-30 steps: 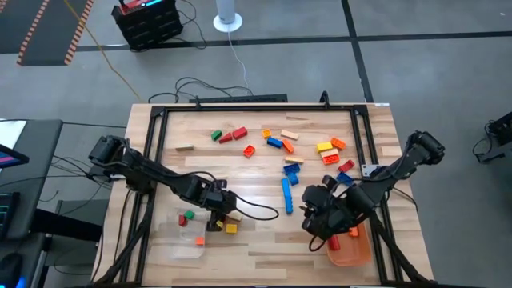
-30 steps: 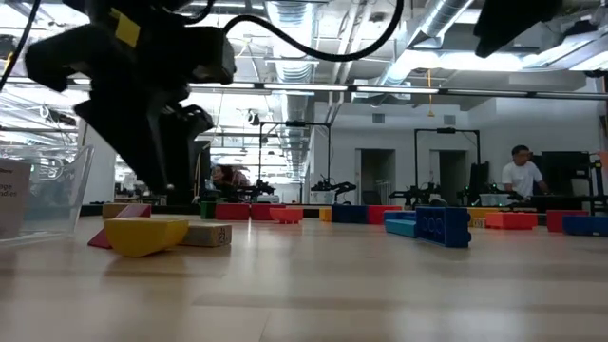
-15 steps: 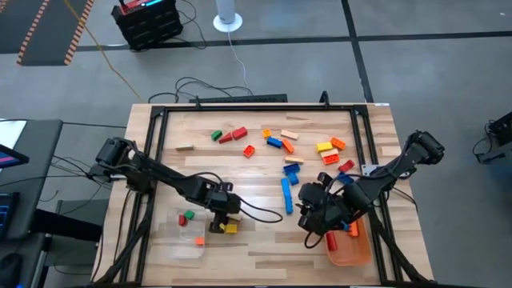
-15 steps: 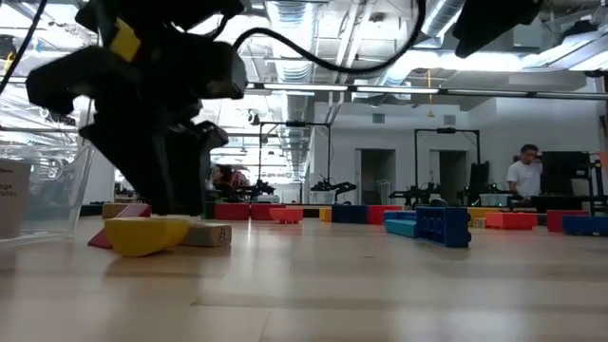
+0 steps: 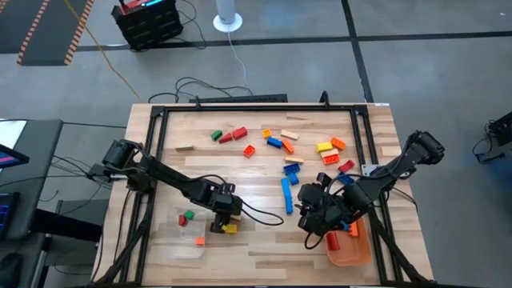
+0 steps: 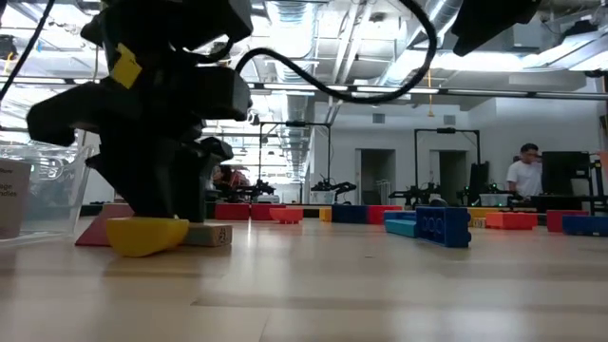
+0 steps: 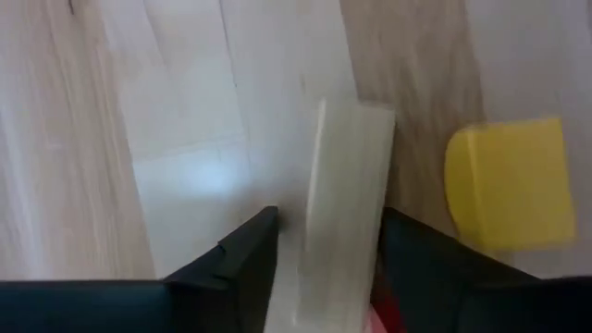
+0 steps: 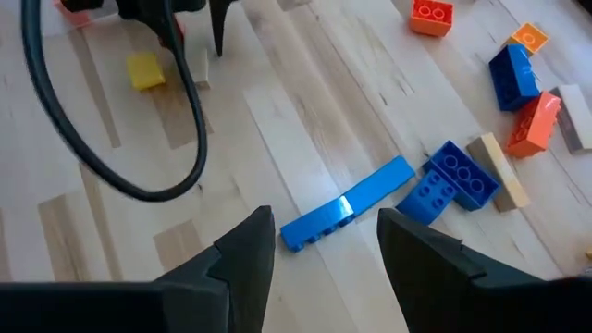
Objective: Sort blocks by size
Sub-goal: Put the large brown block into the orange bin
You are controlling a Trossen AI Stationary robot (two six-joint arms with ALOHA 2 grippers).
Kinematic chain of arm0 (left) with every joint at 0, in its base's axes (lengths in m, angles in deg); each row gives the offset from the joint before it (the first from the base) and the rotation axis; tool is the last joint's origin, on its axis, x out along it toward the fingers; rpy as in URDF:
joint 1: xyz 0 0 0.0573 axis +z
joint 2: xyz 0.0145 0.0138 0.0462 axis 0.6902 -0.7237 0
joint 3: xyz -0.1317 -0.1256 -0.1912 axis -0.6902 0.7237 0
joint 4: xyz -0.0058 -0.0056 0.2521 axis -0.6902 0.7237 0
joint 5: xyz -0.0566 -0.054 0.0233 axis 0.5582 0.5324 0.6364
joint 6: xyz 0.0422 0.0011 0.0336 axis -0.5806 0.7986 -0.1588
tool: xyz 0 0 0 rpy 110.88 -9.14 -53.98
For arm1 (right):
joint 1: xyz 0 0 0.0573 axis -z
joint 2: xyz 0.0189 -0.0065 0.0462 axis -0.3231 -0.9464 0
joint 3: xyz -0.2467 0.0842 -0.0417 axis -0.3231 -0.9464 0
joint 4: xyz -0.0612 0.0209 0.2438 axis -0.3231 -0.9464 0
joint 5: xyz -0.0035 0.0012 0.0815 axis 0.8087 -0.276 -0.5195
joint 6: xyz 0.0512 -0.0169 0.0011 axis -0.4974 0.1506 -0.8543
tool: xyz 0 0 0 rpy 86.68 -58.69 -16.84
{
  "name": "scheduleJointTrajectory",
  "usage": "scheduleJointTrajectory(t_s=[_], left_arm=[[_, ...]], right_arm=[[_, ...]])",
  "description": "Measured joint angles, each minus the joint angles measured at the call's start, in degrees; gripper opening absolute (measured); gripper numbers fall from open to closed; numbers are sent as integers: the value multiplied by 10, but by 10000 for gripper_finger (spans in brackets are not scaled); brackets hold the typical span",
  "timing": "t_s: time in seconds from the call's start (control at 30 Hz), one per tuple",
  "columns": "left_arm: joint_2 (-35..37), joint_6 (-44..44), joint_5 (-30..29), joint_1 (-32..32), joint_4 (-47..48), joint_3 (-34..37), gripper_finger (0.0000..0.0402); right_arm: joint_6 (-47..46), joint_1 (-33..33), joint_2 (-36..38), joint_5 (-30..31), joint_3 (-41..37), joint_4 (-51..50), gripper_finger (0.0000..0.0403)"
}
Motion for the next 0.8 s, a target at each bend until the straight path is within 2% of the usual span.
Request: scheduleJointTrajectory(t_s=[0.2, 0.47, 0.63, 0.8], left_arm=[[-1, -12, -1, 3, 2, -4, 101], [31, -34, -29, 16, 17, -22, 101], [70, -43, -65, 19, 20, -22, 101], [91, -58, -66, 19, -32, -22, 101]], right_arm=[[0, 0, 0, 0, 0, 1, 219], [14, -4, 0, 1, 0, -27, 219], [-40, -20, 0, 33, 0, -101, 219], [-49, -39, 1, 34, 0, -103, 219]])
